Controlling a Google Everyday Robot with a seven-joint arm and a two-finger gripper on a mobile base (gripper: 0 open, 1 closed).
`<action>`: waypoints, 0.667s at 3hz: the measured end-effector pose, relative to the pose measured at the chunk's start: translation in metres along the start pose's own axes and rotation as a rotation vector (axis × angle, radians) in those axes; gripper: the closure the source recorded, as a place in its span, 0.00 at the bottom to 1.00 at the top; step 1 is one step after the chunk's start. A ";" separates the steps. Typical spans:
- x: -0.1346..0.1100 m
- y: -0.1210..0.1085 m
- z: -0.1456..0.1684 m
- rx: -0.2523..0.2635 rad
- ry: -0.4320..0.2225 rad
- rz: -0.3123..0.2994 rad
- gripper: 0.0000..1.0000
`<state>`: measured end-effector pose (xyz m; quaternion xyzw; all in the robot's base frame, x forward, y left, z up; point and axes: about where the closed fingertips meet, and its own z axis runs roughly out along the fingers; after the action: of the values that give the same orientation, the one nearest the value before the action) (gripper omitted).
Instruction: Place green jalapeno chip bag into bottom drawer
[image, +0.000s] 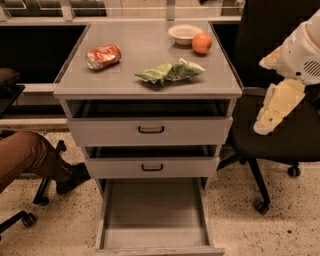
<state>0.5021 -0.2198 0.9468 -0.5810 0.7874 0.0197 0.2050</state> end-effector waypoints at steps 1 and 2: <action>-0.003 -0.001 0.002 0.012 0.005 -0.005 0.00; -0.043 -0.019 0.030 -0.028 -0.059 -0.103 0.00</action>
Offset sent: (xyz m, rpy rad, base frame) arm 0.0943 0.0924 -0.0266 0.0930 -0.0251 0.2945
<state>0.5389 -0.1791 0.9383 -0.6227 0.7498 0.0371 0.2206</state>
